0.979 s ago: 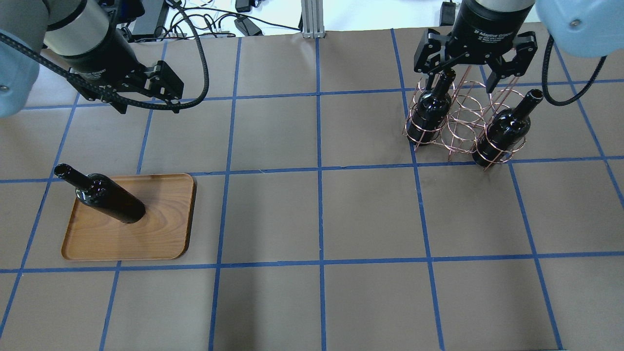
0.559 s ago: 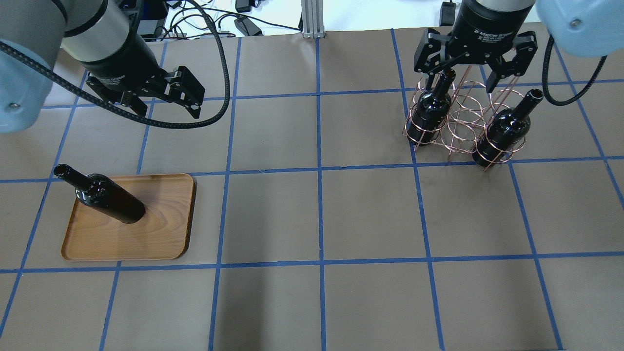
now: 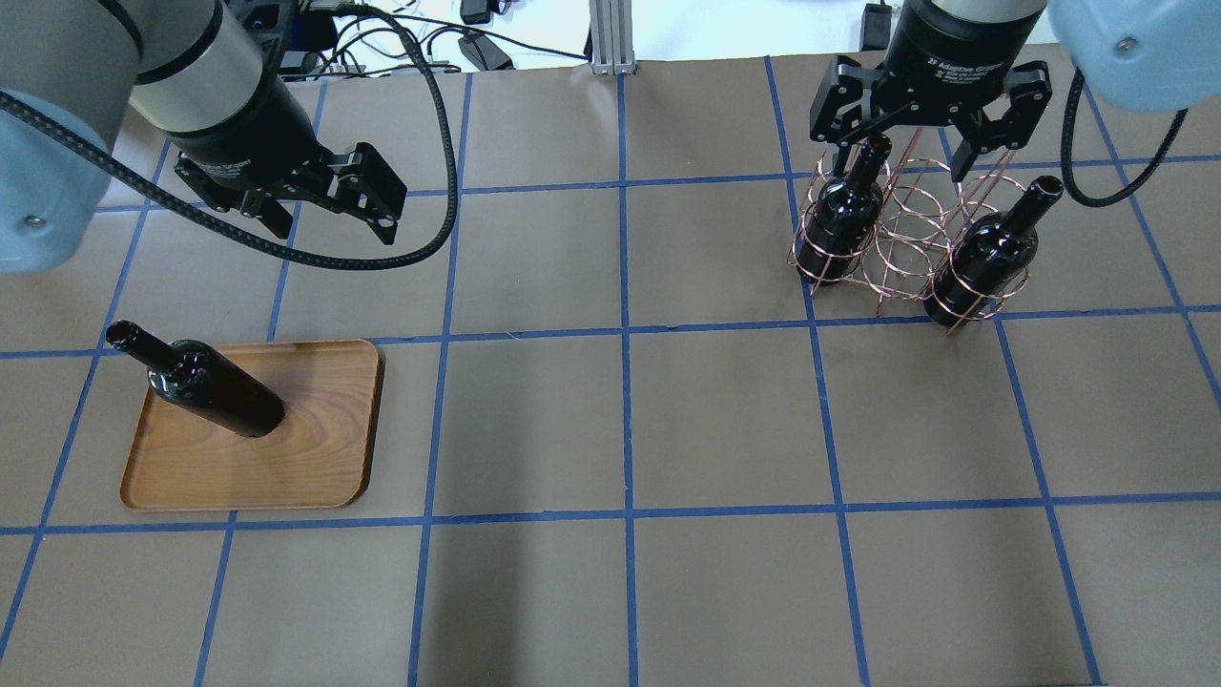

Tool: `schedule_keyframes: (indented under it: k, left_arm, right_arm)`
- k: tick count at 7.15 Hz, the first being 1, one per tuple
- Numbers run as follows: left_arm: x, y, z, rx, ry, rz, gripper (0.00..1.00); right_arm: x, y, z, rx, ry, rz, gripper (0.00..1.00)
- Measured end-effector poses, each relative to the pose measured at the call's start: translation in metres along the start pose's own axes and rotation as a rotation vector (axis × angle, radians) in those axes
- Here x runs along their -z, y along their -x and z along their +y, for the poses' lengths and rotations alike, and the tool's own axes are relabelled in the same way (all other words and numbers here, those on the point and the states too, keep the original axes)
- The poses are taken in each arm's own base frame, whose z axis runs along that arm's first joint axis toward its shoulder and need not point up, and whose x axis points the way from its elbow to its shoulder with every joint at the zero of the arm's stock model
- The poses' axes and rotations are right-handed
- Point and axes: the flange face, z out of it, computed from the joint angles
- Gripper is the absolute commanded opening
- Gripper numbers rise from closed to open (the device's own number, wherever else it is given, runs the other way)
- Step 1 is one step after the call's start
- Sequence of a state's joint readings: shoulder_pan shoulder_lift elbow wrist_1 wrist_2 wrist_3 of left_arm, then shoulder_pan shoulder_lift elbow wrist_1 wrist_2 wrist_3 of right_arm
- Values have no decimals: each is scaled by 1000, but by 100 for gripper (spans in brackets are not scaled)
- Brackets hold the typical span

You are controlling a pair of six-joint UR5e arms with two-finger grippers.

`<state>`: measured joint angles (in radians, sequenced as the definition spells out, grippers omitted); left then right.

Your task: Take wine from basket and place on tray

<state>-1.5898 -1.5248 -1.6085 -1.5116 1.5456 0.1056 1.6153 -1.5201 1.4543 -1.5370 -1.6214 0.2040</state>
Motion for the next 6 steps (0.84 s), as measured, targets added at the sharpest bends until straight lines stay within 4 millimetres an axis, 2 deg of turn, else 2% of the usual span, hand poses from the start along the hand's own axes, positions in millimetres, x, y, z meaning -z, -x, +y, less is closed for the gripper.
schedule_keyframes:
  k: [3,6]
  left_arm:
    - [-1,2,2,6,6,-3,100]
    - [0,11,10,51,45,-81,100]
  right_arm:
    - [0,0,0,0,0,0,100]
    - [0,0,0,0,0,0,100]
